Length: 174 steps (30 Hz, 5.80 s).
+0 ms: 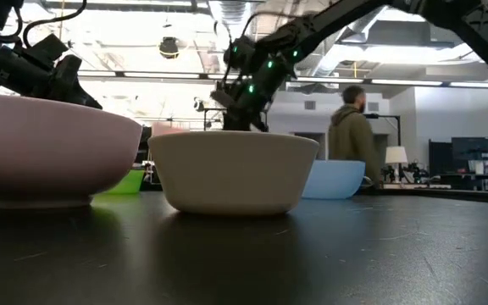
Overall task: Nest bowls inside each other
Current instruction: Stack the orange bowl on top of the white bowl
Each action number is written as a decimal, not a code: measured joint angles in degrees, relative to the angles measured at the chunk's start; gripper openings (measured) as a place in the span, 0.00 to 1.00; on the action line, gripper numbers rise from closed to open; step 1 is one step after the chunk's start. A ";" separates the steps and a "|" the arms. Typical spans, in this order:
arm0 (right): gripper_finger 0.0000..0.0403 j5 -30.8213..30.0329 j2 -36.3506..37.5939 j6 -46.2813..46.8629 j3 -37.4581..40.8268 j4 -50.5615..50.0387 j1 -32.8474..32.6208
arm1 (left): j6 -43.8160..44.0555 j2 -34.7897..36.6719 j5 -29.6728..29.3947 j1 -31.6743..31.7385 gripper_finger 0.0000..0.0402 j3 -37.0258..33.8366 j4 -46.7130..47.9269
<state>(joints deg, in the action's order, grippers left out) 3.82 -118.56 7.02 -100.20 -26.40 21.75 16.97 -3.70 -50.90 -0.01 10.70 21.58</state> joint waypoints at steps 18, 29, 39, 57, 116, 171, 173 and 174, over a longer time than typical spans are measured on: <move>0.01 3.37 3.00 3.43 -0.02 21.18 -19.13 | 0.05 0.00 -1.46 0.00 0.31 0.02 -0.08; 0.00 2.86 -5.91 10.31 -1.74 27.95 -20.44 | 0.10 -0.02 -1.44 0.00 0.31 0.02 -0.48; 0.02 2.32 -8.27 12.63 -1.84 28.99 -20.29 | 0.05 -0.02 -1.44 0.00 0.31 0.02 -0.46; 0.30 1.93 -8.29 14.14 -1.84 28.21 -20.63 | -0.23 -0.02 -1.41 0.00 0.31 0.02 -0.48; 0.01 8.34 -6.94 1.62 -1.64 26.57 -17.89 | 0.20 0.00 -0.52 -0.02 0.31 0.02 -0.05; 0.02 -1.41 7.73 -4.01 -1.81 6.62 -17.48 | -1.67 -0.06 45.57 -0.02 0.31 -1.60 0.72; 0.02 -1.40 7.73 -3.90 -1.81 6.27 -17.48 | -1.21 -0.04 45.03 -0.02 0.31 -1.60 0.76; 0.02 -1.39 7.73 -3.82 -1.79 5.92 -17.50 | -1.04 -0.04 44.45 -0.02 0.31 -1.60 0.95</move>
<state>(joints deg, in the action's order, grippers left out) 2.44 -110.83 3.20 -102.00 -20.48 4.25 15.93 -3.75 -6.45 -0.03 9.10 22.53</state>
